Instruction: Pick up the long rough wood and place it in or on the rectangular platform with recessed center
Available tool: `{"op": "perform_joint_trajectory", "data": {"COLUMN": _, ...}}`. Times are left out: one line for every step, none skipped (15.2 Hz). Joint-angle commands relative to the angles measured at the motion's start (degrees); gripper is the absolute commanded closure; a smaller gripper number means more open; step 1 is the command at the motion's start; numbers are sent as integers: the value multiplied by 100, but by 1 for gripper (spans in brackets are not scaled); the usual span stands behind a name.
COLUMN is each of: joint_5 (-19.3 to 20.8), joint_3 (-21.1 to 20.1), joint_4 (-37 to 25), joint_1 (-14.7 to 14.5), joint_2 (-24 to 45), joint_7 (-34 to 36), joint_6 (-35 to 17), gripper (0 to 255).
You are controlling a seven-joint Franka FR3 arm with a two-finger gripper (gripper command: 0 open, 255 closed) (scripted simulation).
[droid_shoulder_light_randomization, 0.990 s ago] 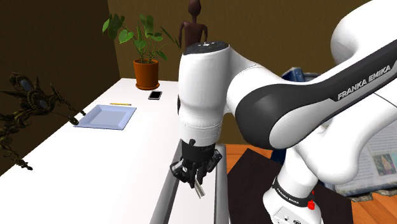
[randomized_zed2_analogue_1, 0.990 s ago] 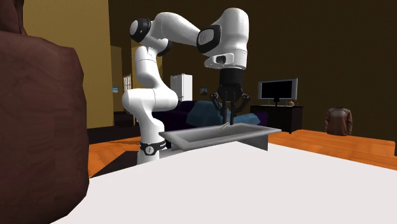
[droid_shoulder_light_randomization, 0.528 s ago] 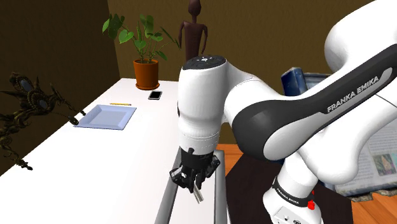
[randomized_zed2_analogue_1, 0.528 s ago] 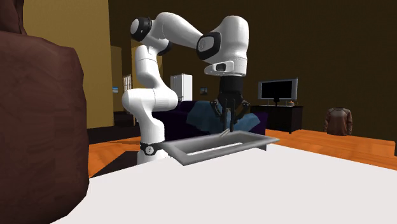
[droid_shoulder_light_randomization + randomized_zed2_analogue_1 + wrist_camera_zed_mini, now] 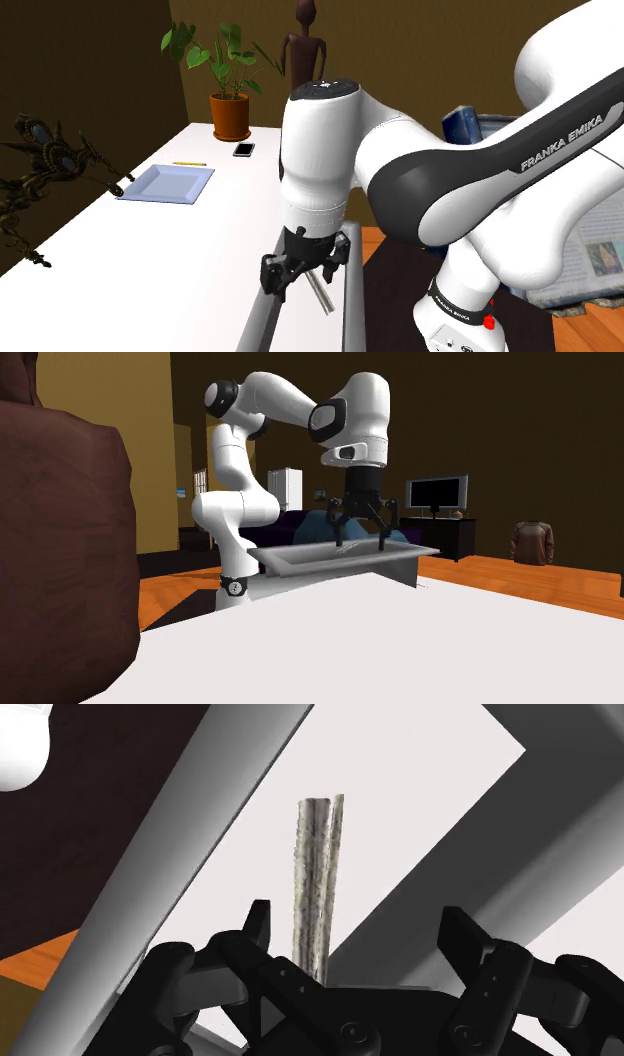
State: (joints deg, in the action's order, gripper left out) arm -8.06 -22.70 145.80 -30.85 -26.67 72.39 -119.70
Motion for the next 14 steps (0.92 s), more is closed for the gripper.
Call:
{"op": "perform_joint_trajectory", "data": {"joint_5": -7, "joint_3": -19, "joint_4": 58, "joint_1": -3, "joint_2": 96, "joint_7": -1, "joint_6": -44, "gripper": 0}}
{"op": "perform_joint_trajectory", "data": {"joint_5": -9, "joint_3": -23, "joint_4": 53, "joint_1": -3, "joint_2": 98, "joint_7": 3, "joint_6": -40, "gripper": 0}}
{"op": "perform_joint_trajectory", "data": {"joint_5": -8, "joint_3": 10, "joint_4": -84, "joint_1": -10, "joint_2": 16, "joint_7": -6, "joint_6": 177, "gripper": 0}}
{"op": "perform_joint_trajectory", "data": {"joint_5": -4, "joint_3": 40, "joint_4": -228, "joint_1": -13, "joint_2": -56, "joint_7": -14, "joint_6": 390, "gripper": 0}}
{"op": "perform_joint_trajectory", "data": {"joint_5": 2, "joint_3": 69, "joint_4": -378, "joint_1": -14, "joint_2": -117, "joint_7": -20, "joint_6": 600, "gripper": 0}}
{"op": "perform_joint_trajectory", "data": {"joint_5": 8, "joint_3": 90, "joint_4": -501, "joint_1": -14, "joint_2": -158, "joint_7": -23, "joint_6": 763, "gripper": 0}}
{"op": "perform_joint_trajectory", "data": {"joint_5": 8, "joint_3": 91, "joint_4": -501, "joint_1": -14, "joint_2": -157, "joint_7": -23, "joint_6": 763, "gripper": 0}}
{"op": "perform_joint_trajectory", "data": {"joint_5": 8, "joint_3": 91, "joint_4": -501, "joint_1": -14, "joint_2": -158, "joint_7": -23, "joint_6": 763, "gripper": 0}}
{"op": "perform_joint_trajectory", "data": {"joint_5": 8, "joint_3": 91, "joint_4": -501, "joint_1": -14, "joint_2": -158, "joint_7": -23, "joint_6": 763, "gripper": 0}}
{"op": "perform_joint_trajectory", "data": {"joint_5": 8, "joint_3": 91, "joint_4": -501, "joint_1": -14, "joint_2": -158, "joint_7": -23, "joint_6": 763, "gripper": 0}}
{"op": "perform_joint_trajectory", "data": {"joint_5": 8, "joint_3": 91, "joint_4": -501, "joint_1": -14, "joint_2": -157, "joint_7": -23, "joint_6": 763, "gripper": 0}}
{"op": "perform_joint_trajectory", "data": {"joint_5": 8, "joint_3": 91, "joint_4": -501, "joint_1": -14, "joint_2": -157, "joint_7": -23, "joint_6": 763, "gripper": 0}}
{"op": "perform_joint_trajectory", "data": {"joint_5": 8, "joint_3": 91, "joint_4": -501, "joint_1": -14, "joint_2": -157, "joint_7": -23, "joint_6": 763, "gripper": 0}}
{"op": "perform_joint_trajectory", "data": {"joint_5": 8, "joint_3": 91, "joint_4": -501, "joint_1": -14, "joint_2": -157, "joint_7": -23, "joint_6": 763, "gripper": 0}}
